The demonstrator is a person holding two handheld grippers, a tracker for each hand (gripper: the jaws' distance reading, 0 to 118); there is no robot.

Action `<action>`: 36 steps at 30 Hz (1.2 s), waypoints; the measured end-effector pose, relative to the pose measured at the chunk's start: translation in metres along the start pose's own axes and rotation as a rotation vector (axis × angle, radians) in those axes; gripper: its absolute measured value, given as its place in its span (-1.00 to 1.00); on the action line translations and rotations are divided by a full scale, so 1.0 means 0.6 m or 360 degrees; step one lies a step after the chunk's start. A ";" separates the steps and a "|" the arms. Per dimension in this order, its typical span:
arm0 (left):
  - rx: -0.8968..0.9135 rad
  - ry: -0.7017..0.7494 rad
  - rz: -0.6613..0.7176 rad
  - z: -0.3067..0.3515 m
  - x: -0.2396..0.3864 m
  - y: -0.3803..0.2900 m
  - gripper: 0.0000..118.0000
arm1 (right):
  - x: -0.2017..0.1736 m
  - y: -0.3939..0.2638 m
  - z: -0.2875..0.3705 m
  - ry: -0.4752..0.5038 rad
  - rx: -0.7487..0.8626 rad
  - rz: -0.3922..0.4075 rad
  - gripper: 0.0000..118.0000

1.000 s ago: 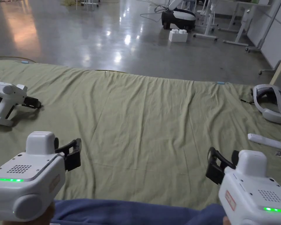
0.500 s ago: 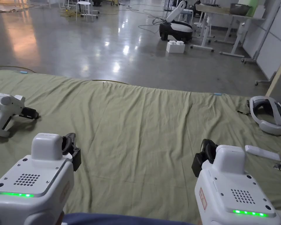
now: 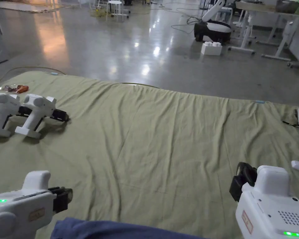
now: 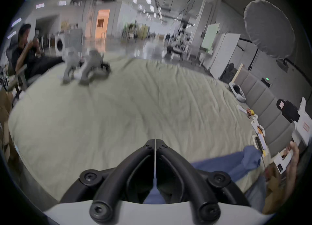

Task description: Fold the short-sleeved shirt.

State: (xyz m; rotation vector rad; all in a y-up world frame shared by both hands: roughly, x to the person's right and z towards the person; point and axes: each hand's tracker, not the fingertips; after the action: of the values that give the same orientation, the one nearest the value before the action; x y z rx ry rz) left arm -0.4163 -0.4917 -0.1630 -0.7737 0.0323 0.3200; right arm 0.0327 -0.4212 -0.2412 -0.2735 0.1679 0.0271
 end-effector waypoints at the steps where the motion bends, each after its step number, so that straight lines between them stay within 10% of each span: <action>1: -0.0094 -0.0024 0.0009 -0.009 -0.014 -0.008 -0.59 | 0.000 -0.003 -0.001 0.0007 -0.0022 -0.0002 -0.91; 6: -0.0333 -0.0107 0.0153 -0.052 -0.073 -0.048 0.16 | -0.003 -0.019 -0.009 0.0032 -0.0110 0.0008 -0.91; 25: -0.0407 -0.0664 0.0948 -0.107 -0.179 -0.103 0.17 | 0.006 -0.049 -0.022 0.0028 -0.0312 -0.0036 -0.91; 29: -0.0432 -0.0740 0.0938 -0.103 -0.122 -0.107 0.07 | -0.001 -0.052 -0.025 0.0036 -0.0325 -0.0045 -0.91; 32: -0.0467 -0.0664 0.0776 -0.103 -0.082 -0.110 -0.66 | -0.006 -0.052 -0.026 0.0045 -0.0333 -0.0043 -0.91; 36: -0.0416 -0.0611 0.0794 -0.109 -0.104 -0.103 -0.75 | -0.008 -0.051 -0.023 0.0056 -0.0328 -0.0022 -0.91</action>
State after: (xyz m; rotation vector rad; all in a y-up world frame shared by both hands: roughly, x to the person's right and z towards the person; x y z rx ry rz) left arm -0.4516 -0.5952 -0.1588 -0.9473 -0.1841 0.9573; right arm 0.0269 -0.4542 -0.2453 -0.4810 0.1988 0.0260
